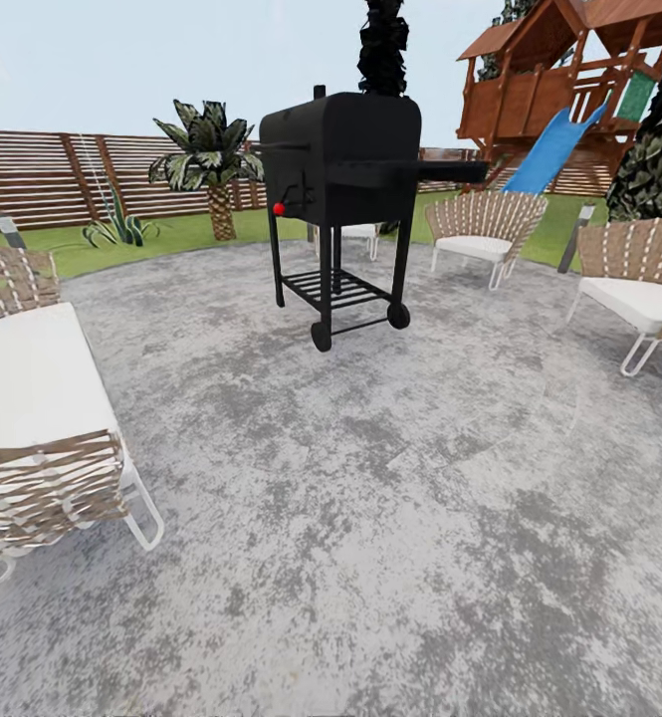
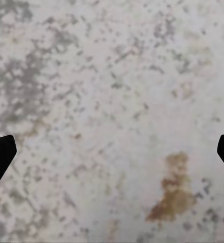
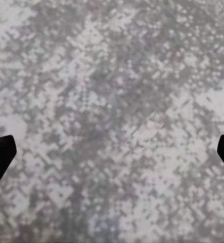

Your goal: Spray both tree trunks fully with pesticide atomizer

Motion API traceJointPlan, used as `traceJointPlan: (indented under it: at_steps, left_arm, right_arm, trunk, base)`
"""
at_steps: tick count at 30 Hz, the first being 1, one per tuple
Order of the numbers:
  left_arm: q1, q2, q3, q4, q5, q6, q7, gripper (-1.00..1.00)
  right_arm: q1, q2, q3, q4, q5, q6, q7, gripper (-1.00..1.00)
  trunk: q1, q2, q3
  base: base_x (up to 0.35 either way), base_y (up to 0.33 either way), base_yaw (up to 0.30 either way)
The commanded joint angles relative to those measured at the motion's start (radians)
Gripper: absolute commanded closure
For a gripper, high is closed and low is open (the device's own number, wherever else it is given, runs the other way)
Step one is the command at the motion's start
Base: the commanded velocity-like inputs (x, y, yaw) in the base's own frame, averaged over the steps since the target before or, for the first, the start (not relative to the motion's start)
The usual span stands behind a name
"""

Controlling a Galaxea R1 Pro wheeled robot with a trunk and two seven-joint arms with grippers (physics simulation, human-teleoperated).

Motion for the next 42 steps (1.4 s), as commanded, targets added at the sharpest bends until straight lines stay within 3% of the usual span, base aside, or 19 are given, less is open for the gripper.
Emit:
traceJointPlan:
  at_steps: [1,23,42]
  left_arm:
    - [0.000,0.001,0.000,0.001,0.000,-0.003,0.000,-1.00]
    - [-0.037,-0.011,0.000,-0.043,0.003,0.008,0.019,-1.00]
    - [-0.028,0.003,0.003,-0.037,0.002,-0.003,0.023,-1.00]
  right_arm:
    - [0.000,0.000,0.000,0.000,0.001,-0.003,0.000,-1.00]
    - [0.000,-0.009,-0.001,-0.006,0.002,-0.004,0.000,-1.00]
    - [0.000,-0.004,0.006,0.000,0.003,-0.058,0.009,-1.00]
  trunk:
    - [0.000,0.000,-0.001]
    - [0.000,0.000,-0.002]
    - [0.000,0.000,-0.003]
  base:
    - [0.160,0.000,0.000]
    - [0.320,-0.106,0.000]
    - [0.339,-0.056,0.003]
